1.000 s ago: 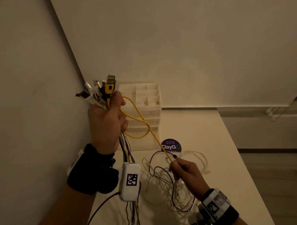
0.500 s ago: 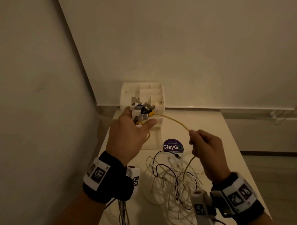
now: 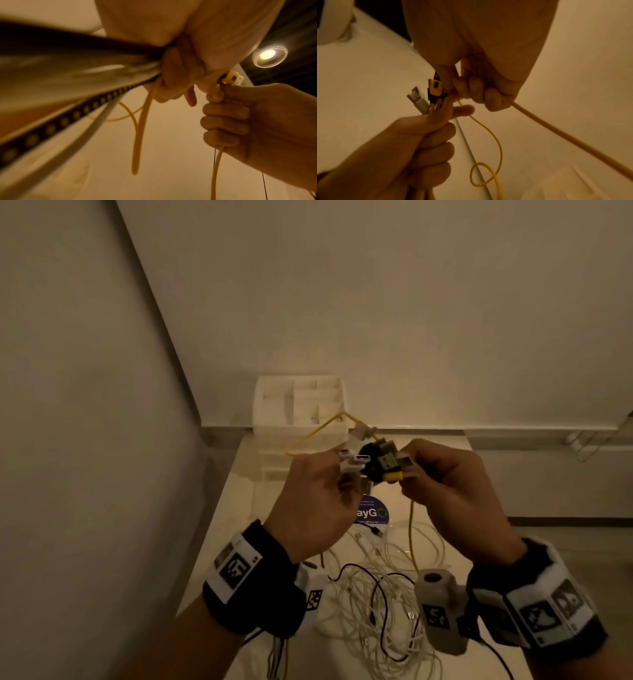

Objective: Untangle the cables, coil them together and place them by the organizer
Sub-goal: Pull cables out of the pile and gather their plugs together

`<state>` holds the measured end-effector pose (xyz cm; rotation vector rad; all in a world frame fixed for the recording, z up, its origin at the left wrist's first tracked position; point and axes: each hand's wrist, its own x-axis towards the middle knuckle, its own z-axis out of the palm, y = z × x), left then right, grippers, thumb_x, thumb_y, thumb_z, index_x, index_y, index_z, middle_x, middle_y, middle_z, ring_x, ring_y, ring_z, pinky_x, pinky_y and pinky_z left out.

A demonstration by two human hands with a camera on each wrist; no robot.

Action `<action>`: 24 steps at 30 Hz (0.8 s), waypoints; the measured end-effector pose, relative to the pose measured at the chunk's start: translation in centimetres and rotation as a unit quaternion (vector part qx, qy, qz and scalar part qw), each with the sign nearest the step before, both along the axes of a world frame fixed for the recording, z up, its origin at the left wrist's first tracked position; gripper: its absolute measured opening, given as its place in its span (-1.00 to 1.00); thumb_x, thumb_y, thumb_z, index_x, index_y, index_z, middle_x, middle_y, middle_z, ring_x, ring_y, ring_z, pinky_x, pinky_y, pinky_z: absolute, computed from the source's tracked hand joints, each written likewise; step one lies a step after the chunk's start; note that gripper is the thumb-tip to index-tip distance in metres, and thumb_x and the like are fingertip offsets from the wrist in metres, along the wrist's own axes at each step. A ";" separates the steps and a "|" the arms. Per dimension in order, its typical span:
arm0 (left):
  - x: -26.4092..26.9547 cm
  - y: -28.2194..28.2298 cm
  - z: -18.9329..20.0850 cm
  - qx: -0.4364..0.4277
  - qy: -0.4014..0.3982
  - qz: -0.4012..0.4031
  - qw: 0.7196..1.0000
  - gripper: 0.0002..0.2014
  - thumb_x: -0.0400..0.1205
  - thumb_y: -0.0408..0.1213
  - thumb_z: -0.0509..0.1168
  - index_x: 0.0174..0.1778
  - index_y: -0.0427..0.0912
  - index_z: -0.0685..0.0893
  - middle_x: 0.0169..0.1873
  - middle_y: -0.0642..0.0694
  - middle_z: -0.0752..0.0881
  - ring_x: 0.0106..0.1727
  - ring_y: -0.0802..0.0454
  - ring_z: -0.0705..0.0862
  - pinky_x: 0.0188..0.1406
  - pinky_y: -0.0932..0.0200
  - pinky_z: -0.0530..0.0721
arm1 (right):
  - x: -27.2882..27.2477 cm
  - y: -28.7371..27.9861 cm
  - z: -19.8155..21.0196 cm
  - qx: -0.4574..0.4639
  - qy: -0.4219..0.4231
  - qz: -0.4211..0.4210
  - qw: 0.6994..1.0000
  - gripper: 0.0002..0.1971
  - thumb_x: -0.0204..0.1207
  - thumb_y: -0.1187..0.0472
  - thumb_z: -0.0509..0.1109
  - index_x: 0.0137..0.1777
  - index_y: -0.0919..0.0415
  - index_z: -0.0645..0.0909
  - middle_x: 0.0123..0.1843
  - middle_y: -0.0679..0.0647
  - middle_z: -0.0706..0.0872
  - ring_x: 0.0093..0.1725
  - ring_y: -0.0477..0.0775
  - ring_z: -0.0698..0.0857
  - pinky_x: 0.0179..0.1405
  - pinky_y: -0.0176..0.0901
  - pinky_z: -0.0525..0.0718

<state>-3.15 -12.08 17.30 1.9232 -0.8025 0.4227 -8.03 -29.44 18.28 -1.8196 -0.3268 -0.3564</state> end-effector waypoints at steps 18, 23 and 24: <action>2.0 3.6 -1.1 -0.048 0.064 0.098 0.992 -0.78 0.59 -0.16 0.31 0.08 -0.05 0.78 -0.10 0.03 0.80 -0.13 0.30 0.70 -0.11 0.32 0.64 | -3.4 2.3 -8.0 0.092 0.155 0.046 0.983 -0.78 0.63 0.14 0.22 -0.06 0.10 0.71 -0.48 -0.03 0.39 -0.49 -0.06 0.32 -0.47 -0.26 0.34; 3.6 7.2 -0.9 -0.089 0.074 0.165 0.980 -0.79 0.63 -0.22 0.38 0.14 -0.18 0.76 -0.16 0.02 0.83 -0.13 0.15 0.73 -0.20 0.33 0.59 | -9.6 1.1 -13.5 0.171 0.340 0.060 0.923 -0.77 0.57 0.09 0.29 -0.07 0.24 0.68 -0.49 0.04 0.26 -0.50 0.00 0.17 -0.51 -0.20 0.13; 3.3 7.3 -1.2 -0.087 0.107 0.151 0.979 -0.80 0.63 -0.27 0.38 0.08 -0.30 0.76 -0.27 0.04 0.84 -0.19 0.04 0.73 -0.30 0.38 0.57 | -11.0 1.0 -14.1 0.176 0.367 0.070 0.911 -0.75 0.55 0.08 0.31 -0.07 0.27 0.66 -0.48 0.06 0.25 -0.49 0.00 0.17 -0.50 -0.18 0.11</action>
